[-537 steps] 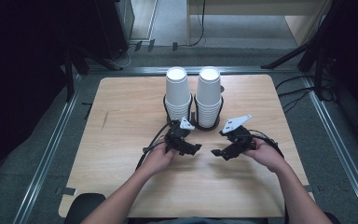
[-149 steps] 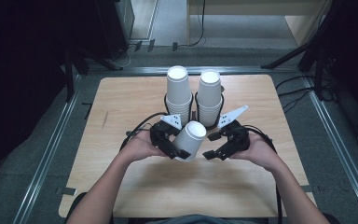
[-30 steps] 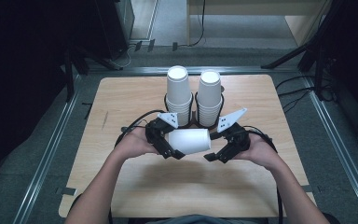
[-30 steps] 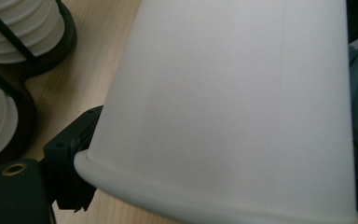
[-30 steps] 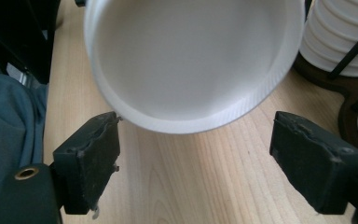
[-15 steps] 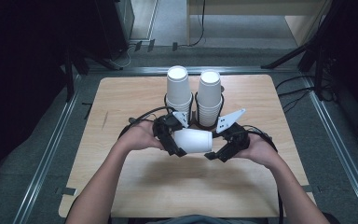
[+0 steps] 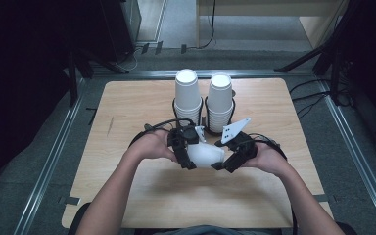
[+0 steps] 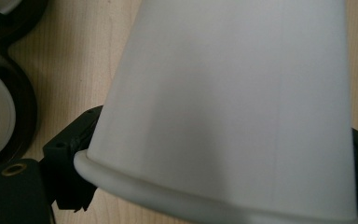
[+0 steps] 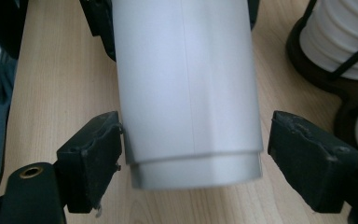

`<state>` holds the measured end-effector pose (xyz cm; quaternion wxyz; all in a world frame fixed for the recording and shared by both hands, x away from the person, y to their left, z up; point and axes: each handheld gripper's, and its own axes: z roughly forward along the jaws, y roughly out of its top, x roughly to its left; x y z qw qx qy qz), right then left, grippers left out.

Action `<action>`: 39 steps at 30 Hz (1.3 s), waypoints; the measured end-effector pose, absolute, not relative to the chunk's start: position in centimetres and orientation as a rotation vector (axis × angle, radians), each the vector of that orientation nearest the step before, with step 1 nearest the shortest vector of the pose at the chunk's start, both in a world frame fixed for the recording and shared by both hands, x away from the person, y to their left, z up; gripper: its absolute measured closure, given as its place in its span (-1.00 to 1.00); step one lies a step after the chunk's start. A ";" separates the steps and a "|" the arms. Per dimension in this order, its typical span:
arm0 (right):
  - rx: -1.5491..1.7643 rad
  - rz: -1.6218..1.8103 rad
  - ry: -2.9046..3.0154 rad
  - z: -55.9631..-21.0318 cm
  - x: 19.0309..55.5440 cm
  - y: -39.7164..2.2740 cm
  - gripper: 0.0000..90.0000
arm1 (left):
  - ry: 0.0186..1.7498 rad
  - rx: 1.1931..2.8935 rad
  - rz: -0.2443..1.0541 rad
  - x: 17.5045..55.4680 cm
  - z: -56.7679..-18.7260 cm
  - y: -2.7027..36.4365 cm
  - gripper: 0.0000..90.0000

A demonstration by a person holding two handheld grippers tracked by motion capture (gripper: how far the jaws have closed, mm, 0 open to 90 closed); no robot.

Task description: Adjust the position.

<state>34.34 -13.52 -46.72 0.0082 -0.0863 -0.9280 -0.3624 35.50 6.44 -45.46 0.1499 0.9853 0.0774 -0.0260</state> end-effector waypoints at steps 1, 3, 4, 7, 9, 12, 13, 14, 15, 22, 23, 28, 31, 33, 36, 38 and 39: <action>-0.272 -1.126 -2.905 -46.8 34.3 -13.3 -0.61 | 0.222 2.830 -0.074 35.4 -45.6 6.3 -0.78; -0.269 -1.105 -2.905 -47.1 34.3 -13.0 -0.61 | 0.221 2.837 -0.080 35.4 -45.7 6.1 -0.78; -0.266 -1.096 -2.899 -47.2 34.3 -12.8 -0.61 | 0.223 2.842 -0.081 35.4 -45.7 6.0 -0.78; -0.257 -1.079 -2.896 -47.6 34.4 -12.2 -0.61 | 0.247 2.834 -0.104 35.3 -45.9 5.8 -0.79; -0.257 -1.063 -2.887 -47.8 34.3 -11.8 -0.61 | 0.240 2.841 -0.113 35.3 -45.9 5.7 -0.79; -0.243 -1.036 -2.892 -48.1 34.4 -11.4 -0.59 | 0.208 2.854 -0.121 35.4 -45.9 5.5 -0.79; -0.234 -1.027 -2.890 -48.2 34.3 -11.3 -0.54 | 0.195 2.864 -0.116 35.4 -46.0 5.5 -0.79; -0.234 -1.021 -2.899 -48.2 34.2 -11.2 -0.54 | 0.196 2.867 -0.119 35.4 -46.0 5.5 -0.80; -0.226 -1.020 -2.908 -48.3 34.2 -11.2 -0.53 | 0.197 2.865 -0.126 35.4 -46.1 5.5 -0.80; -0.226 -1.037 -2.899 -47.9 34.1 -11.3 -0.53 | 0.253 2.787 -0.126 35.1 -46.0 6.0 -0.87; -0.227 -1.053 -2.897 -47.8 34.1 -11.4 -0.53 | 0.253 2.778 -0.125 35.1 -46.0 6.0 -0.96; -0.253 -1.115 -2.878 -47.2 34.3 -12.1 -0.53 | 0.264 2.696 -0.116 35.1 -45.7 6.5 -1.00; -0.253 -1.143 -2.870 -47.0 34.3 -12.5 -0.53 | 0.257 2.656 -0.099 35.1 -45.5 6.8 -1.00; -0.253 -1.164 -2.855 -46.8 34.3 -12.7 -0.53 | 0.269 2.610 -0.102 35.2 -45.3 7.2 -1.00; -0.247 -1.201 -2.848 -46.5 34.2 -13.0 -0.54 | 0.272 2.573 -0.111 35.1 -45.2 7.6 -1.00; -0.244 -1.218 -2.845 -46.2 34.2 -13.2 -0.54 | 0.275 2.552 -0.117 35.1 -45.2 7.8 -1.00; -0.239 -1.229 -2.847 -46.2 34.1 -13.3 -0.54 | 0.275 2.543 -0.117 35.0 -45.2 7.9 -1.00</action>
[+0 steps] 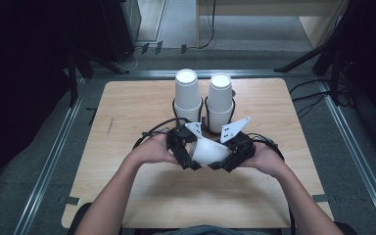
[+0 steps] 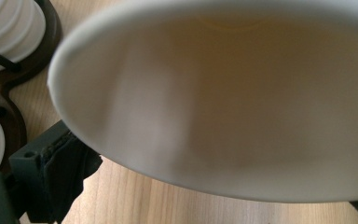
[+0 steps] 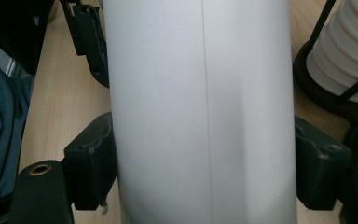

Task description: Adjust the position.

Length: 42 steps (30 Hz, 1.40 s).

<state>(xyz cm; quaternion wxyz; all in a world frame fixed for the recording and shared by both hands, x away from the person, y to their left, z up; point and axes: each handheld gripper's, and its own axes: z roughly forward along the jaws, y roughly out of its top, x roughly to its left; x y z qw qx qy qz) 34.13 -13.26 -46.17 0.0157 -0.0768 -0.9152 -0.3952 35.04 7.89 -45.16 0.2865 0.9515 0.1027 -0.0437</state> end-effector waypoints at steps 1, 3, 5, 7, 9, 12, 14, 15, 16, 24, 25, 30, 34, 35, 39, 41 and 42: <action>-0.241 -1.230 -2.843 -46.1 34.1 -13.3 -0.54 | 0.273 2.542 -0.105 35.0 -45.1 8.0 -1.00; -0.244 -1.242 -2.840 -46.0 34.1 -13.5 -0.54 | 0.283 2.513 -0.109 35.0 -45.0 8.3 -1.00; -0.240 -1.260 -2.833 -45.9 34.1 -13.7 -0.54 | 0.295 2.485 -0.123 34.9 -44.9 8.5 -1.00; -0.244 -1.276 -2.820 -45.8 34.1 -13.9 -0.54 | 0.299 2.461 -0.131 34.9 -44.9 8.8 -1.00; -0.237 -1.300 -2.809 -45.7 34.1 -14.0 -0.54 | 0.307 2.420 -0.147 34.9 -44.9 9.1 -1.00; -0.243 -1.319 -2.797 -45.6 34.1 -14.1 -0.54 | 0.323 2.396 -0.153 34.9 -44.9 9.2 -1.00; -0.236 -1.326 -2.792 -45.6 34.1 -14.1 -0.54 | 0.333 2.378 -0.157 34.9 -44.9 9.2 -1.00; -0.230 -1.327 -2.789 -45.7 34.0 -14.0 -0.54 | 0.337 2.364 -0.170 35.0 -44.9 9.2 -1.00; -0.230 -1.332 -2.786 -45.7 34.0 -13.9 -0.54 | 0.341 2.352 -0.171 35.0 -44.9 9.1 -1.00; -0.226 -1.348 -2.769 -45.9 34.0 -13.6 -0.53 | 0.323 2.278 -0.171 34.9 -44.4 9.3 -0.83; -0.224 -1.350 -2.772 -45.9 34.0 -13.6 -0.53 | 0.322 2.278 -0.170 34.9 -44.4 9.3 -0.82; -0.237 -1.328 -2.767 -45.9 34.0 -13.6 -0.52 | 0.328 2.299 -0.183 34.9 -44.3 9.1 -0.77; -0.309 -1.253 -2.765 -46.0 34.1 -13.3 -0.66 | 0.346 2.328 -0.175 35.0 -44.3 9.1 -0.76; -0.313 -1.245 -2.776 -46.0 34.2 -13.3 -0.67 | 0.353 2.338 -0.182 35.1 -44.2 9.2 -0.76; -0.312 -1.212 -2.783 -46.2 34.2 -13.2 -0.69 | 0.356 2.345 -0.174 35.2 -43.6 9.6 -0.76; -0.318 -1.186 -2.788 -46.3 34.2 -13.2 -0.69 | 0.359 2.338 -0.165 35.1 -43.4 9.8 -0.76; -0.311 -1.175 -2.796 -46.4 34.3 -13.2 -0.69 | 0.357 2.347 -0.171 35.2 -43.3 9.8 -0.76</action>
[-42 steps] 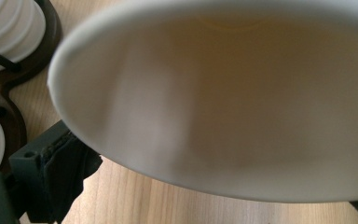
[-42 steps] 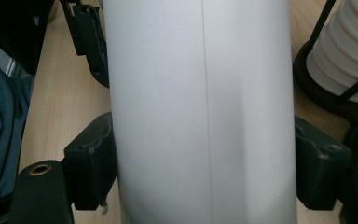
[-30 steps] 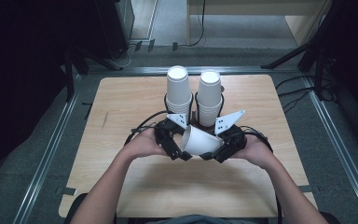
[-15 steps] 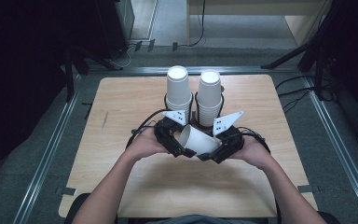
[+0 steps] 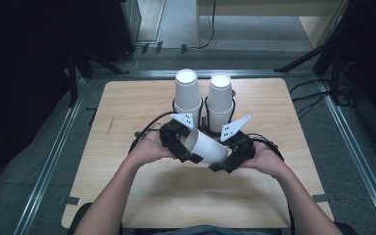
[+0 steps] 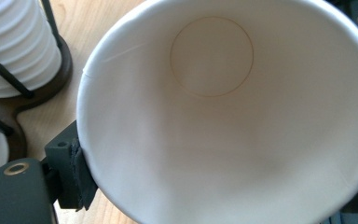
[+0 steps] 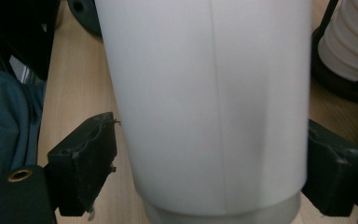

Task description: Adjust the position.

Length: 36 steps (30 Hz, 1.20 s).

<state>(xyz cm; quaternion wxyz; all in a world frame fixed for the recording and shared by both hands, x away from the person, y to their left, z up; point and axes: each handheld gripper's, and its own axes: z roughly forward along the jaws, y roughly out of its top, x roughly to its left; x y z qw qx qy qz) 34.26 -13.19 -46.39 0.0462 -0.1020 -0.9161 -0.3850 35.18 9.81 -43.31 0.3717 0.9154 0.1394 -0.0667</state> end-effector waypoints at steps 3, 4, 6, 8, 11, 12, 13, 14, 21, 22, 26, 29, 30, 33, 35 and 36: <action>-0.324 -1.161 -2.807 -46.6 34.2 -13.1 -0.69 | 0.341 2.398 -0.151 35.1 -42.9 9.8 -0.76; -0.320 -1.156 -2.813 -46.6 34.2 -13.1 -0.69 | 0.340 2.406 -0.144 35.0 -42.8 9.8 -0.76; -0.326 -1.152 -2.816 -46.7 34.3 -13.1 -0.69 | 0.332 2.442 -0.126 34.9 -42.5 9.7 -0.76; -0.329 -1.143 -2.823 -46.8 34.3 -13.1 -0.69 | 0.332 2.468 -0.106 34.8 -42.4 9.6 -0.76; -0.326 -1.146 -2.830 -46.8 34.3 -13.0 -0.69 | 0.330 2.498 -0.086 34.7 -42.4 9.4 -0.76; -0.327 -1.147 -2.834 -46.9 34.3 -13.0 -0.69 | 0.327 2.511 -0.087 34.7 -42.4 9.4 -0.76; -0.326 -1.148 -2.834 -46.9 34.3 -13.0 -0.69 | 0.323 2.519 -0.095 34.7 -42.4 9.3 -0.76; -0.331 -1.142 -2.834 -46.9 34.2 -13.0 -0.69 | 0.314 2.531 -0.092 34.7 -42.3 9.2 -0.76; -0.325 -1.141 -2.846 -47.2 34.2 -12.5 -0.69 | 0.256 2.635 -0.072 34.8 -42.5 8.2 -0.76; -0.324 -1.143 -2.849 -47.2 34.2 -12.4 -0.69 | 0.248 2.643 -0.065 34.9 -42.6 8.1 -0.77; -0.336 -1.151 -2.852 -47.6 34.4 -12.3 -0.69 | 0.253 2.679 -0.051 35.1 -43.0 7.7 -0.77; -0.349 -1.148 -2.848 -48.1 34.6 -12.1 -0.68 | 0.262 2.704 -0.048 35.3 -43.4 7.4 -0.77; -0.350 -1.156 -2.841 -48.3 34.7 -12.0 -0.66 | 0.258 2.714 -0.048 35.3 -43.4 7.3 -0.77; -0.354 -1.156 -2.824 -48.7 34.7 -11.7 -0.66 | 0.250 2.738 -0.054 35.3 -43.7 7.1 -0.77; -0.341 -1.160 -2.820 -48.9 34.6 -11.4 -0.66 | 0.259 2.738 -0.067 35.3 -43.9 6.8 -0.77; -0.333 -1.161 -2.821 -49.0 34.6 -11.3 -0.66 | 0.247 2.742 -0.078 35.3 -43.9 6.6 -0.78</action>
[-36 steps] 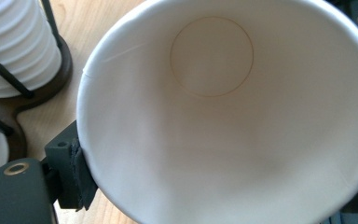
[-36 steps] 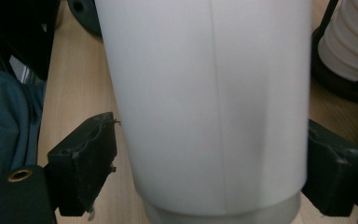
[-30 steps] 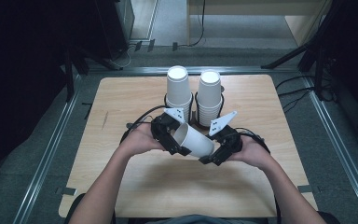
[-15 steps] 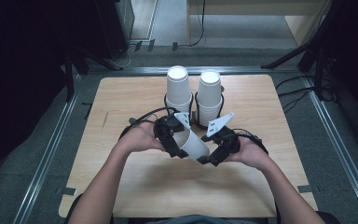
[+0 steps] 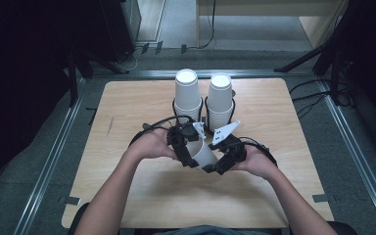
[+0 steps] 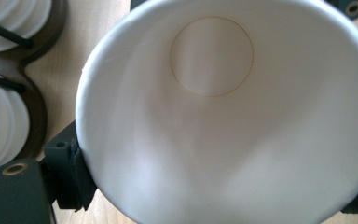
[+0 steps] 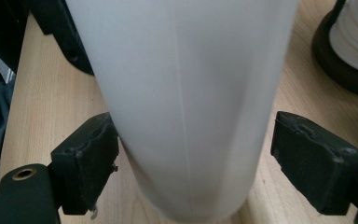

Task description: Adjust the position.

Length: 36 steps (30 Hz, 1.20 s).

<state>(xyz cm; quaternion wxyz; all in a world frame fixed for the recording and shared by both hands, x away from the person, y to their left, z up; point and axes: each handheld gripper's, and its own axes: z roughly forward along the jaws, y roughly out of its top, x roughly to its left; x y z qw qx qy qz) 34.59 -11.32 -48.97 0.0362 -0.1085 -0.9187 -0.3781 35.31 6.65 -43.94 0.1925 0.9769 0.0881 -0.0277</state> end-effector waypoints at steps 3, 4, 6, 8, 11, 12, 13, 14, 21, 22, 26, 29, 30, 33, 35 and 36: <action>-0.318 -1.166 -2.810 -49.2 34.4 -11.0 -0.62 | 0.245 2.738 -0.090 35.2 -44.0 6.3 -0.78; -0.313 -1.165 -2.806 -49.2 34.4 -11.0 -0.61 | 0.240 2.740 -0.092 35.2 -44.0 6.2 -0.79; -0.288 -1.174 -2.801 -49.2 34.3 -11.0 -0.53 | 0.239 2.735 -0.093 35.2 -44.1 6.2 -0.80; -0.286 -1.172 -2.803 -49.2 34.2 -10.9 -0.52 | 0.237 2.728 -0.080 35.2 -44.0 6.3 -0.80; -0.280 -1.190 -2.821 -49.0 34.1 -11.0 -0.52 | 0.226 2.697 -0.047 35.0 -43.9 6.5 -0.83; -0.280 -1.199 -2.826 -48.9 34.1 -11.0 -0.52 | 0.230 2.686 -0.047 35.0 -43.9 6.6 -0.85; -0.276 -1.204 -2.827 -48.9 34.1 -11.0 -0.52 | 0.237 2.671 -0.049 35.0 -43.9 6.7 -0.87; -0.281 -1.208 -2.831 -48.8 34.2 -11.1 -0.52 | 0.242 2.658 -0.057 35.0 -43.9 6.8 -0.96; -0.301 -1.268 -2.820 -48.1 34.4 -12.0 -0.52 | 0.303 2.543 -0.044 35.1 -43.6 7.7 -1.00; -0.304 -1.279 -2.815 -48.0 34.5 -12.1 -0.52 | 0.304 2.537 -0.045 35.1 -43.5 7.9 -1.00; -0.307 -1.329 -2.817 -47.7 34.5 -12.4 -0.52 | 0.335 2.493 -0.043 34.9 -43.5 8.4 -1.00; -0.321 -1.359 -2.796 -47.5 34.5 -12.5 -0.52 | 0.353 2.447 -0.058 35.0 -43.5 8.9 -1.00; -0.321 -1.365 -2.792 -47.4 34.5 -12.6 -0.52 | 0.355 2.440 -0.055 34.9 -43.5 9.0 -1.00; -0.319 -1.370 -2.784 -47.3 34.4 -12.6 -0.53 | 0.371 2.387 -0.063 34.9 -43.6 9.3 -1.00; -0.323 -1.377 -2.772 -47.3 34.3 -12.6 -0.52 | 0.384 2.353 -0.061 34.8 -43.7 9.4 -1.00; -0.328 -1.376 -2.767 -47.3 34.3 -12.6 -0.53 | 0.388 2.335 -0.070 34.8 -43.7 9.5 -1.00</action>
